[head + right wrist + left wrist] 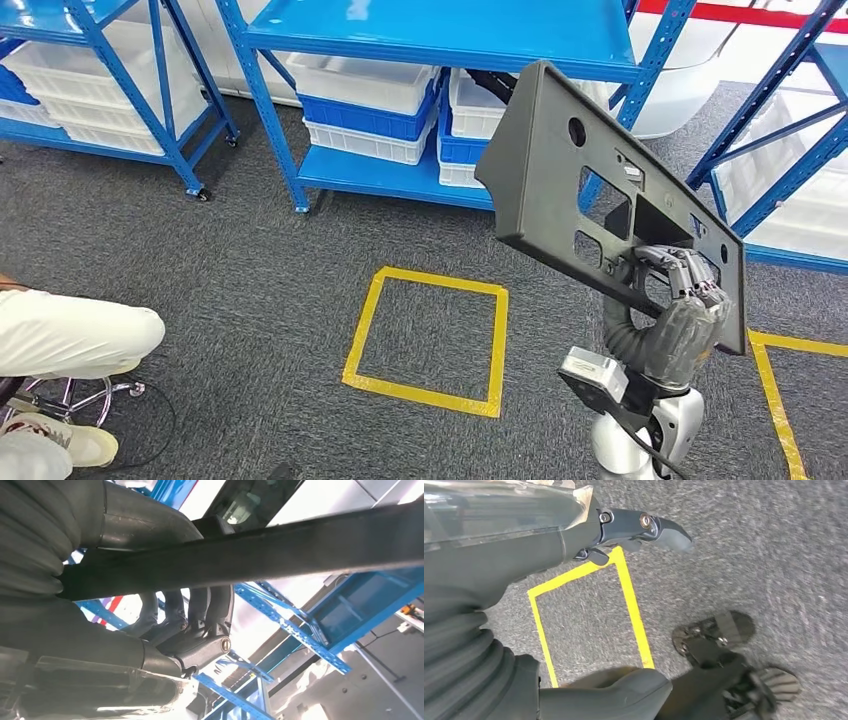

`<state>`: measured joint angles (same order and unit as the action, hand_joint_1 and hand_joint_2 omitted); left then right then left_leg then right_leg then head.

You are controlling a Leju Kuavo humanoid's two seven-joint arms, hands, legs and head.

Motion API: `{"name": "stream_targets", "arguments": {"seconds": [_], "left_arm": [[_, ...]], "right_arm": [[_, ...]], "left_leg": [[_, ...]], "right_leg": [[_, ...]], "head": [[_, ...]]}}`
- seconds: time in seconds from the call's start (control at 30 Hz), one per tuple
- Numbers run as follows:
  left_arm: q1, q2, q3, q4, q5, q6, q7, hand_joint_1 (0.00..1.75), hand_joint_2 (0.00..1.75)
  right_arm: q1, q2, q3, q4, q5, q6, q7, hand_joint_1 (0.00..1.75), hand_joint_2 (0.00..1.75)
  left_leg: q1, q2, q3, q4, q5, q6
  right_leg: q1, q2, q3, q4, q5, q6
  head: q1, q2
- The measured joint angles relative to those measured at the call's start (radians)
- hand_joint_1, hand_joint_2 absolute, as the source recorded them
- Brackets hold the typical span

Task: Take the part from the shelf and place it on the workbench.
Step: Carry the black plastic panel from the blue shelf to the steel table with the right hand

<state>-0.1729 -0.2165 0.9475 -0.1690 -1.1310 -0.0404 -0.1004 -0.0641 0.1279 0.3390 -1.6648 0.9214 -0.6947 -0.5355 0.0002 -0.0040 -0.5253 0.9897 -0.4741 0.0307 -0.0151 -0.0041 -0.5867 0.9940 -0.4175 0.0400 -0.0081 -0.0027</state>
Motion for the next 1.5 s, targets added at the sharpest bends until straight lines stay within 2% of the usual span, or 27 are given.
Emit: {"name": "stream_targets", "arguments": {"seconds": [0.07,0.17,0.23,0.27,0.33,0.4,0.47,0.5,0.57,0.63,0.67,0.7,0.73,0.77,0.83,0.9,0.93,1.0,1.07,1.13,1.2,1.23,1.27,1.3,1.37,1.43,1.5], "left_arm": [[-0.001,-0.001,0.001,0.0,0.0,0.0,0.0,0.0,1.75],[-0.001,-0.003,0.001,0.0,0.001,0.0,0.0,0.0,1.75],[0.0,-0.004,0.001,0.0,0.002,0.002,0.0,0.0,1.75],[0.0,-0.005,0.002,0.0,0.002,0.003,0.0,0.0,1.75],[0.001,-0.006,0.002,0.0,0.003,0.007,0.0,0.0,1.75],[0.0,-0.007,0.004,0.0,0.005,0.01,0.0,0.0,1.75],[0.001,-0.007,0.005,0.0,0.007,0.01,0.0,0.0,1.75],[0.002,-0.007,0.006,0.0,0.009,0.01,0.0,0.0,1.75],[0.003,-0.007,0.008,0.0,0.01,0.01,0.0,0.0,1.75],[0.004,-0.007,0.009,0.0,0.01,0.009,0.0,0.0,1.75],[0.004,-0.007,0.009,0.0,0.01,0.009,0.0,0.0,1.75],[0.004,-0.007,0.009,0.0,0.01,0.008,0.0,0.0,1.75],[0.004,-0.007,0.01,0.0,0.01,0.008,0.0,0.0,1.75],[0.004,-0.007,0.011,0.0,0.01,0.007,0.0,0.0,1.75],[0.003,-0.007,0.012,0.0,0.009,0.006,0.0,0.0,1.75],[0.002,-0.007,0.013,0.0,0.007,0.004,0.0,0.0,1.75],[0.001,-0.007,0.013,0.0,0.006,0.003,0.0,0.0,1.75],[0.001,-0.006,0.013,0.0,0.005,0.001,0.0,0.0,1.75],[0.002,-0.007,0.014,0.0,0.003,-0.001,0.0,0.0,1.75],[0.002,-0.007,0.014,0.0,0.002,-0.001,0.0,0.0,1.75],[0.002,-0.007,0.014,0.0,0.001,-0.002,0.0,0.0,1.75],[0.002,-0.007,0.015,0.0,0.001,-0.002,0.0,0.0,1.75],[0.003,-0.007,0.015,0.0,0.001,-0.002,0.001,0.0,1.75],[0.003,-0.007,0.015,0.0,0.0,-0.002,0.001,0.0,1.75],[0.002,-0.008,0.015,0.0,-0.004,-0.001,0.003,0.0,1.75],[0.002,-0.007,0.015,0.0,-0.008,-0.001,0.004,0.0,1.75],[0.002,-0.008,0.015,0.0,-0.009,-0.001,0.006,0.0,1.75]], "right_arm": [[0.0,0.0,0.002,-0.001,0.0,0.0,0.001,1.75,1.75],[0.0,-0.001,0.004,-0.002,0.0,0.0,0.001,1.75,1.75],[0.001,-0.003,0.004,-0.002,-0.001,0.0,0.002,1.75,1.75],[0.001,-0.003,0.005,-0.002,-0.002,0.0,0.003,1.75,1.75],[-0.001,-0.004,0.007,-0.002,-0.001,0.0,0.007,1.75,1.75],[-0.006,-0.004,0.011,-0.002,0.0,0.0,0.011,1.75,1.75],[-0.01,-0.005,0.015,-0.002,0.003,0.0,0.019,1.75,1.75],[-0.011,-0.005,0.017,-0.002,0.005,0.0,0.026,1.75,1.75],[-0.016,-0.005,0.025,-0.002,0.01,0.0,0.039,1.75,1.75],[-0.022,-0.006,0.034,-0.002,0.015,0.0,0.049,1.75,1.75],[-0.023,-0.006,0.037,-0.002,0.016,0.0,0.053,1.75,1.75],[-0.023,-0.007,0.039,-0.002,0.018,0.0,0.058,1.75,1.75],[-0.024,-0.008,0.041,-0.002,0.019,0.0,0.062,1.75,1.75],[-0.025,-0.009,0.044,-0.002,0.021,0.0,0.067,1.75,1.75],[-0.027,-0.01,0.048,-0.003,0.023,0.0,0.075,1.75,1.75],[-0.029,-0.011,0.051,-0.006,0.023,0.0,0.078,1.75,1.75],[-0.031,-0.011,0.052,-0.009,0.02,0.0,0.079,1.75,1.75],[-0.034,-0.012,0.054,-0.011,-0.002,0.0,0.079,1.75,1.75],[-0.035,-0.019,0.056,-0.012,-0.041,0.0,0.079,1.75,1.75],[-0.037,-0.028,0.059,-0.012,-0.066,0.0,0.08,1.75,1.75],[-0.038,-0.036,0.062,-0.012,-0.075,0.0,0.08,1.75,1.75],[-0.038,-0.039,0.062,-0.012,-0.078,0.0,0.08,1.75,1.75],[-0.038,-0.041,0.062,-0.012,-0.079,0.0,0.08,1.75,1.75],[-0.038,-0.043,0.062,-0.012,-0.08,0.0,0.08,1.75,1.75],[-0.04,-0.044,0.064,-0.012,-0.08,0.0,0.08,1.75,1.75],[-0.042,-0.045,0.066,-0.012,-0.079,0.0,0.081,1.75,1.75],[-0.04,-0.046,0.067,-0.013,-0.078,0.0,0.082,1.75,1.75]], "left_leg": [[0.002,0.005,-0.011,-0.008,0.018,0.018],[0.001,0.009,-0.042,-0.01,0.043,0.03],[0.0,0.011,-0.065,-0.009,0.06,0.029],[0.0,0.011,-0.076,-0.008,0.067,0.027],[-0.001,0.011,-0.094,-0.003,0.081,0.02],[-0.004,0.012,-0.107,0.002,0.094,0.01],[-0.005,0.012,-0.112,0.002,0.108,-0.001],[-0.004,0.012,-0.114,0.004,0.111,-0.006],[0.001,0.008,-0.128,0.038,0.068,-0.018],[0.007,0.004,-0.16,0.145,-0.031,-0.03],[0.009,0.004,-0.176,0.212,-0.072,-0.035],[0.012,0.003,-0.186,0.27,-0.094,-0.039],[0.014,0.003,-0.183,0.299,-0.093,-0.042],[0.017,0.004,-0.164,0.294,-0.073,-0.044],[0.022,0.003,-0.079,0.189,-0.028,-0.043],[0.021,0.001,0.005,0.061,-0.023,-0.039],[0.018,0.0,0.024,0.025,-0.03,-0.036],[0.012,0.001,0.022,0.01,-0.028,-0.025],[0.01,0.009,0.009,0.004,-0.013,-0.004],[0.01,0.02,-0.009,0.001,0.004,0.013],[0.007,0.033,-0.03,0.002,0.018,0.017],[0.006,0.04,-0.039,0.002,0.025,0.017],[0.006,0.047,-0.046,0.003,0.031,0.016],[0.006,0.055,-0.052,0.004,0.035,0.014],[0.002,0.07,-0.058,0.008,0.041,0.007],[-0.003,0.085,-0.063,0.013,0.046,-0.003],[-0.003,0.099,-0.065,0.012,0.052,-0.014]], "right_leg": [[0.001,0.001,-0.022,0.043,-0.037,0.001],[0.0,0.002,-0.087,0.226,-0.146,-0.007],[-0.001,0.002,-0.088,0.289,-0.163,0.004],[-0.001,0.002,-0.062,0.266,-0.147,0.013],[-0.002,0.002,0.03,0.134,-0.11,0.025],[0.002,0.003,0.104,0.013,-0.1,0.019],[0.009,0.005,0.114,-0.019,-0.1,0.005],[0.003,0.004,0.107,-0.018,-0.094,-0.003],[-0.005,0.002,0.095,-0.019,-0.079,-0.026],[-0.006,-0.001,0.079,-0.019,-0.06,-0.044],[-0.005,-0.002,0.07,-0.018,-0.051,-0.047],[-0.004,-0.002,0.057,-0.016,-0.043,-0.047],[-0.004,-0.002,0.045,-0.014,-0.035,-0.045],[-0.004,-0.002,0.034,-0.011,-0.028,-0.042],[-0.005,-0.002,0.015,-0.003,-0.018,-0.033],[-0.003,-0.002,0.002,0.005,-0.008,-0.021],[-0.002,-0.002,-0.004,0.007,-0.002,-0.013],[0.001,-0.002,-0.014,0.006,0.011,0.003],[0.0,0.0,-0.036,0.032,-0.005,0.009],[-0.004,0.001,-0.083,0.135,-0.067,0.002],[-0.004,0.002,-0.129,0.264,-0.13,0.002],[-0.004,0.001,-0.132,0.295,-0.143,0.007],[-0.004,0.001,-0.113,0.283,-0.14,0.014],[-0.005,-0.003,-0.072,0.231,-0.124,0.022],[-0.003,-0.033,0.024,0.081,-0.091,0.029],[0.002,-0.048,0.065,0.003,-0.075,0.016],[0.004,-0.031,0.056,0.0,-0.068,-0.006]], "head": [[0.003,0.0],[0.006,0.0],[0.007,0.0],[0.007,0.0],[0.007,0.0],[0.006,0.0],[0.004,0.0],[0.005,0.0],[0.002,0.0],[-0.002,0.0],[-0.004,0.0],[-0.004,0.0],[-0.004,0.0],[-0.004,0.0],[-0.004,0.0],[-0.004,0.0],[-0.004,0.0],[-0.003,0.0],[-0.002,0.0],[0.001,0.0],[0.004,0.0],[0.004,0.0],[0.004,0.0],[0.005,0.0],[0.006,0.0],[0.005,0.0],[0.004,0.0]]}}
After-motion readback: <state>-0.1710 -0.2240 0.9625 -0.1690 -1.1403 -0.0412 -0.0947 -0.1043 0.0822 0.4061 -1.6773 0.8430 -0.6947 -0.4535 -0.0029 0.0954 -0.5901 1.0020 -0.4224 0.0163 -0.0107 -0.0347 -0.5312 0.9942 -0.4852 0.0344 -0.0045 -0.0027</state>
